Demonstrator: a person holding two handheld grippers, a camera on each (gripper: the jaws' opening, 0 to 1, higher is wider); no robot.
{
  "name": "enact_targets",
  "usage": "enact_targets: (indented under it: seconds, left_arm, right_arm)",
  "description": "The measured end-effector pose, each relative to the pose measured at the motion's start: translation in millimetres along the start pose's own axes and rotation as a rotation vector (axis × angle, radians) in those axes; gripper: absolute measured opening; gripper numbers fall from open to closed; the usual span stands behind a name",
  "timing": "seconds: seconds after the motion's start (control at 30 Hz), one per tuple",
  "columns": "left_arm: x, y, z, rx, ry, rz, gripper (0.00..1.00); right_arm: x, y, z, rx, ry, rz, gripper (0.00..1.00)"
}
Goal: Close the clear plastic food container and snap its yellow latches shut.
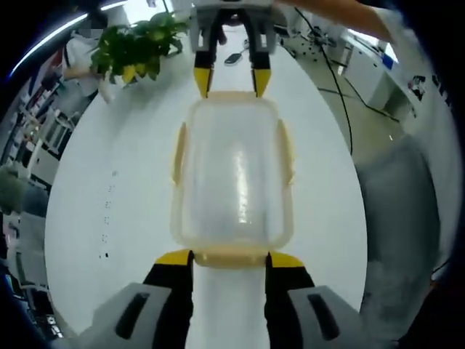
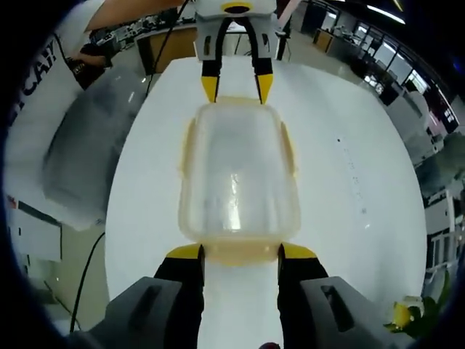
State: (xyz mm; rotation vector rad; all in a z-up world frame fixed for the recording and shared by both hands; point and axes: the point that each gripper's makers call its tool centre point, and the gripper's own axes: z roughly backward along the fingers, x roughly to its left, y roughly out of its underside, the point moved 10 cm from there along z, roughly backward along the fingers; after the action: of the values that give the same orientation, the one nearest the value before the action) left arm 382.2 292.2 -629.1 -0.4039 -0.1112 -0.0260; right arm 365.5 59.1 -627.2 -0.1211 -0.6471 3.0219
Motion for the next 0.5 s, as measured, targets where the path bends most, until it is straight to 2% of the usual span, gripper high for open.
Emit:
enact_targets:
  seconds: [0.27, 0.37, 0.5]
  left_arm:
    - [9.1, -16.3, -26, 0.014, 0.016, 0.012, 0.33]
    - [11.2, -18.6, -37, 0.004, 0.033, 0.042, 0.33]
    - [12.8, -19.3, -46, 0.007, 0.040, 0.041, 0.33]
  right_arm:
    - [-13, 26.6, -9, 0.034, -0.006, -0.008, 0.36]
    - [-19, 35.8, -13, 0.051, -0.010, 0.003, 0.36]
    - [-22, 42.8, -21, 0.062, -0.025, -0.004, 0.36]
